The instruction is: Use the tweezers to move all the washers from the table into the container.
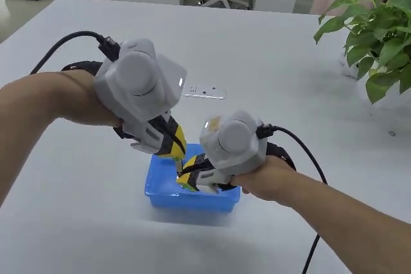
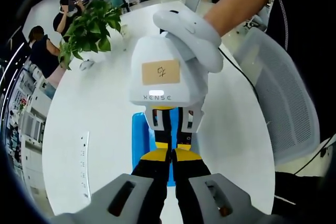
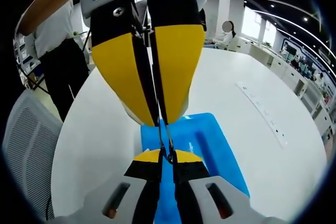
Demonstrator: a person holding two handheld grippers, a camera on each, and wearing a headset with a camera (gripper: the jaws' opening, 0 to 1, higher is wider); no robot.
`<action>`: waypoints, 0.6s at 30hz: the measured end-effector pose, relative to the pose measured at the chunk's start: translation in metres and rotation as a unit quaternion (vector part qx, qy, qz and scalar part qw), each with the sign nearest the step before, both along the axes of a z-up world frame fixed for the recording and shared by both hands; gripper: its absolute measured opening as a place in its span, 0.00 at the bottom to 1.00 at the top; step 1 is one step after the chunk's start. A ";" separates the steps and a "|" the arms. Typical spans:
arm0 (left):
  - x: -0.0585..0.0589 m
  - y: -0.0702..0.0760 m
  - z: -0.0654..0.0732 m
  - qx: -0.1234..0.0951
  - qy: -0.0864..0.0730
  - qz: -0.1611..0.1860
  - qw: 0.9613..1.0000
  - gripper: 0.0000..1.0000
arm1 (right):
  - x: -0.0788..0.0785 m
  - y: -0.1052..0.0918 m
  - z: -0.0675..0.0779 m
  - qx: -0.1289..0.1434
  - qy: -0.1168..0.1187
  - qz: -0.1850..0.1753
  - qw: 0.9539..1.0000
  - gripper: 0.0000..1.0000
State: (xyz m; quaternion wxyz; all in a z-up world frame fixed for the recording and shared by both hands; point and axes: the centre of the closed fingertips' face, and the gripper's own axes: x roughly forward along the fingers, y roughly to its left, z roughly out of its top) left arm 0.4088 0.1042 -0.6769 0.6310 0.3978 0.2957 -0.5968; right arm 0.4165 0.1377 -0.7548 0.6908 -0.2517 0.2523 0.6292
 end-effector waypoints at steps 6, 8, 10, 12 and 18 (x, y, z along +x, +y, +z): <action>0.003 0.002 -0.007 0.001 0.002 0.001 1.000 0.05 | 0.002 0.001 -0.006 -0.003 0.004 0.002 1.000 0.09; 0.004 0.002 -0.009 0.001 0.002 0.002 1.000 0.05 | 0.004 0.002 -0.009 -0.004 0.005 0.002 1.000 0.09; 0.005 0.003 -0.012 0.002 0.002 0.002 1.000 0.05 | 0.005 0.002 -0.011 -0.005 0.009 0.002 1.000 0.09; 0.007 0.003 -0.014 0.002 0.003 0.002 1.000 0.05 | 0.006 0.002 -0.014 -0.006 0.011 0.002 1.000 0.09; 0.009 0.003 -0.021 0.001 0.005 0.004 1.000 0.05 | 0.008 0.001 -0.021 -0.011 0.016 0.001 1.000 0.09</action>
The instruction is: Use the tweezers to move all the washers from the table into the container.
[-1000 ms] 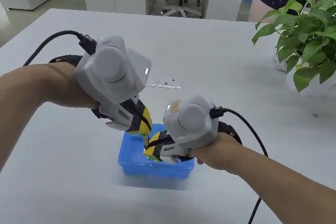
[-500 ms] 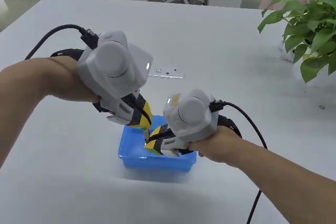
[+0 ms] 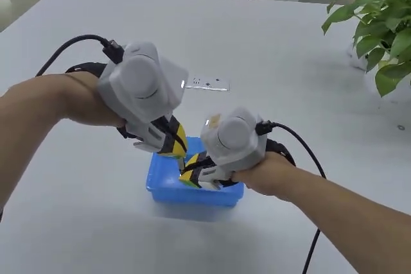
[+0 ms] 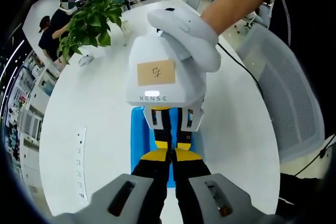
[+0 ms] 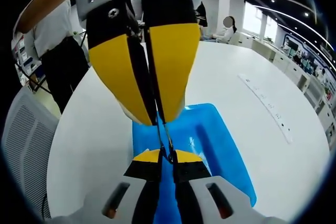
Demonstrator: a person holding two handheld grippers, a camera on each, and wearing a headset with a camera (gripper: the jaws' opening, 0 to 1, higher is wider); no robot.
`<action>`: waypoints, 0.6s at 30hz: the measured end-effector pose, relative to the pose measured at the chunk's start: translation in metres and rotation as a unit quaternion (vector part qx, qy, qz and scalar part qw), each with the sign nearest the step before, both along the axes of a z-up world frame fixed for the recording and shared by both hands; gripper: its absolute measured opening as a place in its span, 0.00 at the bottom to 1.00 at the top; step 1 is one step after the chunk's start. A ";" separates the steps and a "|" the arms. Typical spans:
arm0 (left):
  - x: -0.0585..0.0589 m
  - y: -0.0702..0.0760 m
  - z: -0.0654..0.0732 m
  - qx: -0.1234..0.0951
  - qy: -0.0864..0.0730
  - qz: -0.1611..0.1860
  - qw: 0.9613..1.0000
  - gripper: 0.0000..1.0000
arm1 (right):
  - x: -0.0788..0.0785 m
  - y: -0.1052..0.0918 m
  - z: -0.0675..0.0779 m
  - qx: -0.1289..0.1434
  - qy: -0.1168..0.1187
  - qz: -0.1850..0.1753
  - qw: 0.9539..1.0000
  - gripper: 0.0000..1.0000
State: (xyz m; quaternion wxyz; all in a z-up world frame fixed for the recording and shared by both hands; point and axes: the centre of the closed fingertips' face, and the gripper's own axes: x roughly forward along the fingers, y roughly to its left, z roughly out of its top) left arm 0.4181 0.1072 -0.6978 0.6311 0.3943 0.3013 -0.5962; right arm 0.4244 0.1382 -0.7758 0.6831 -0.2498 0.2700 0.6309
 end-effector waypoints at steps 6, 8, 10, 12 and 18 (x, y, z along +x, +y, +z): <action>0.004 0.000 -0.007 0.001 0.001 0.001 1.000 0.05 | 0.001 -0.001 -0.007 -0.006 0.006 0.000 1.000 0.09; 0.004 0.000 -0.008 0.001 0.001 0.002 1.000 0.05 | 0.002 -0.001 -0.008 -0.007 0.007 -0.001 1.000 0.09; 0.005 0.001 -0.010 0.003 0.001 0.002 1.000 0.05 | 0.003 -0.001 -0.009 -0.008 0.006 -0.001 1.000 0.09; 0.005 0.002 -0.011 0.005 0.001 0.003 1.000 0.05 | 0.003 0.000 -0.011 -0.009 0.006 0.000 1.000 0.09; 0.004 0.004 -0.015 0.007 0.003 0.005 1.000 0.05 | 0.003 -0.001 -0.015 -0.013 0.006 0.000 1.000 0.10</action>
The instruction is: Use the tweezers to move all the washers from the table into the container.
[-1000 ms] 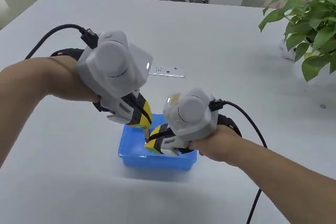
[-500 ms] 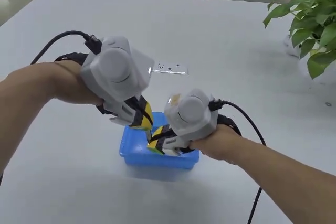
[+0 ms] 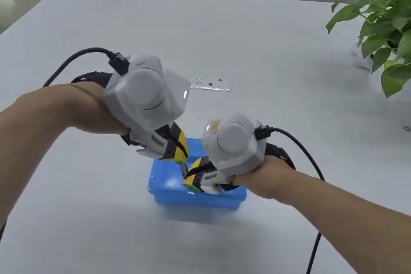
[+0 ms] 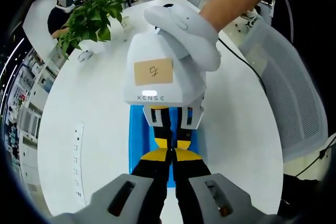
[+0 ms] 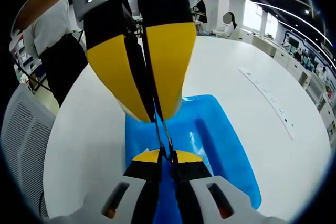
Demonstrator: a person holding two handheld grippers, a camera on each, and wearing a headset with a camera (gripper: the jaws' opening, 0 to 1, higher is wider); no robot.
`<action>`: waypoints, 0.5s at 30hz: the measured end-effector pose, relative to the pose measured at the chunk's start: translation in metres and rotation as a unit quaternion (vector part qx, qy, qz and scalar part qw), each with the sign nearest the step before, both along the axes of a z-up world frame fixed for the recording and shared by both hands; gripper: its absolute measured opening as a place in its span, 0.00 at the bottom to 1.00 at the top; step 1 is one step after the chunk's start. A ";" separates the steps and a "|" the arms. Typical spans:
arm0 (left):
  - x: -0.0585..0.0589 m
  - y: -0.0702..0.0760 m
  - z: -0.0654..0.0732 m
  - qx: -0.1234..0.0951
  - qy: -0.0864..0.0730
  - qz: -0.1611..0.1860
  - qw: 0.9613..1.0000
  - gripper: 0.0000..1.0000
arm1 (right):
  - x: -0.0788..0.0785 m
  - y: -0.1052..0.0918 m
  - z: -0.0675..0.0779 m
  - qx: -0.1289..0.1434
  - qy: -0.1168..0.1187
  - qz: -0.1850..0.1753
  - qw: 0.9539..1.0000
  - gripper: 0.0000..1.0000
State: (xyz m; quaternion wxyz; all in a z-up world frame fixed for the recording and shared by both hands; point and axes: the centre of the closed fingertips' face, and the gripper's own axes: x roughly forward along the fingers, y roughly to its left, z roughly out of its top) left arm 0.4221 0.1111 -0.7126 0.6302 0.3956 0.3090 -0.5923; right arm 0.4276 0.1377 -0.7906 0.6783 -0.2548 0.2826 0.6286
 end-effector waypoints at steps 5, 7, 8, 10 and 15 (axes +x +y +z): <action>0.000 0.000 -0.001 0.000 -0.001 0.000 1.000 0.05 | 0.000 0.000 -0.001 -0.002 0.001 0.000 1.000 0.10; 0.000 -0.001 -0.001 0.000 -0.001 0.000 1.000 0.05 | 0.000 0.000 -0.001 -0.002 0.000 0.000 1.000 0.10; 0.000 -0.001 -0.001 0.000 -0.002 0.000 1.000 0.05 | 0.000 0.000 -0.001 -0.002 0.001 0.000 1.000 0.10; 0.000 -0.001 0.000 -0.001 -0.002 0.000 1.000 0.05 | 0.001 0.000 -0.001 -0.002 0.000 -0.001 1.000 0.10; -0.001 0.000 0.003 -0.002 -0.003 0.001 1.000 0.05 | 0.000 0.001 0.002 0.001 -0.002 -0.002 1.000 0.10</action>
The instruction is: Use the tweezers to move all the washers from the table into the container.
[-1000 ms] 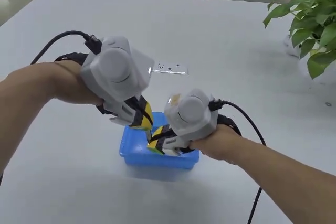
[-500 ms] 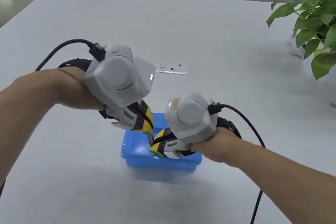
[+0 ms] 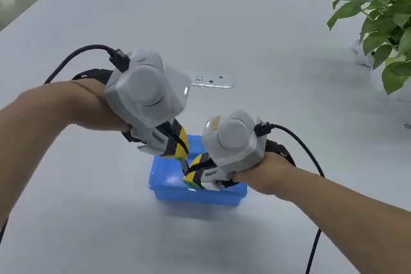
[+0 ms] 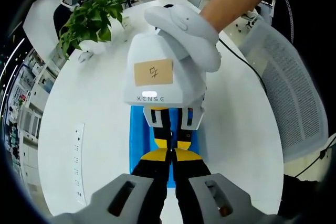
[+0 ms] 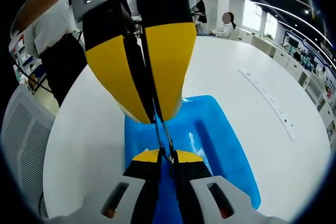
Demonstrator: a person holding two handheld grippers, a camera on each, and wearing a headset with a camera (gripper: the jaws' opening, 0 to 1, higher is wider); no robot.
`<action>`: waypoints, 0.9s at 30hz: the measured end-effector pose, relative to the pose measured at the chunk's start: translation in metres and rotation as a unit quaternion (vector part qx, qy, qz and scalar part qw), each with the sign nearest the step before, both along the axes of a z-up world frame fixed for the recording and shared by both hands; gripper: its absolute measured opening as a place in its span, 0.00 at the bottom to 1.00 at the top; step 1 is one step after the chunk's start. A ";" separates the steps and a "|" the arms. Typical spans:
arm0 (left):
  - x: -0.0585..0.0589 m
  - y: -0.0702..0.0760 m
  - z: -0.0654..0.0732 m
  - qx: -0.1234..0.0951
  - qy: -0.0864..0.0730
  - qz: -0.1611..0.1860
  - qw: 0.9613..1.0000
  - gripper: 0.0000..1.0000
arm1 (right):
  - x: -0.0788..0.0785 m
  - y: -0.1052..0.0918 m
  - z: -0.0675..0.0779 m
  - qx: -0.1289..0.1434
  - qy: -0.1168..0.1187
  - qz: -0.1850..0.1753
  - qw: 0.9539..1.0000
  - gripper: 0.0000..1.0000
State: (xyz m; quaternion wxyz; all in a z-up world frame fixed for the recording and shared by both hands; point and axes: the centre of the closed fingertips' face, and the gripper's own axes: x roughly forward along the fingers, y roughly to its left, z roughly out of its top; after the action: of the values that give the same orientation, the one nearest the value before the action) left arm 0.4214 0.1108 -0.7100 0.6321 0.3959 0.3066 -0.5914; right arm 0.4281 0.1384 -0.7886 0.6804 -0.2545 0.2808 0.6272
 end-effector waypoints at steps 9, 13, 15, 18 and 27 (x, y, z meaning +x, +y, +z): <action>-0.002 0.006 0.009 -0.004 -0.005 0.003 1.000 0.05 | -0.003 0.001 0.010 0.016 -0.017 0.006 1.000 0.09; -0.004 0.006 0.014 -0.007 -0.006 0.004 1.000 0.05 | -0.005 0.002 0.015 0.025 -0.017 0.006 1.000 0.07; -0.005 0.005 0.016 -0.008 -0.006 0.004 1.000 0.05 | -0.006 0.001 0.018 0.027 -0.017 0.006 0.999 0.07; -0.008 0.005 0.020 -0.008 -0.008 0.003 1.000 0.05 | -0.008 0.001 0.021 0.030 -0.024 0.010 0.999 0.07; -0.016 0.001 0.035 -0.016 -0.017 0.000 1.000 0.05 | -0.013 -0.004 0.037 0.045 -0.035 0.009 0.998 0.05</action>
State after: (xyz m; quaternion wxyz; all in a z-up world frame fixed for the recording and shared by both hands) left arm 0.4058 0.1123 -0.6746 0.6434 0.3956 0.2866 -0.5894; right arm 0.4149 0.1346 -0.7520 0.6949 -0.2482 0.2260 0.6360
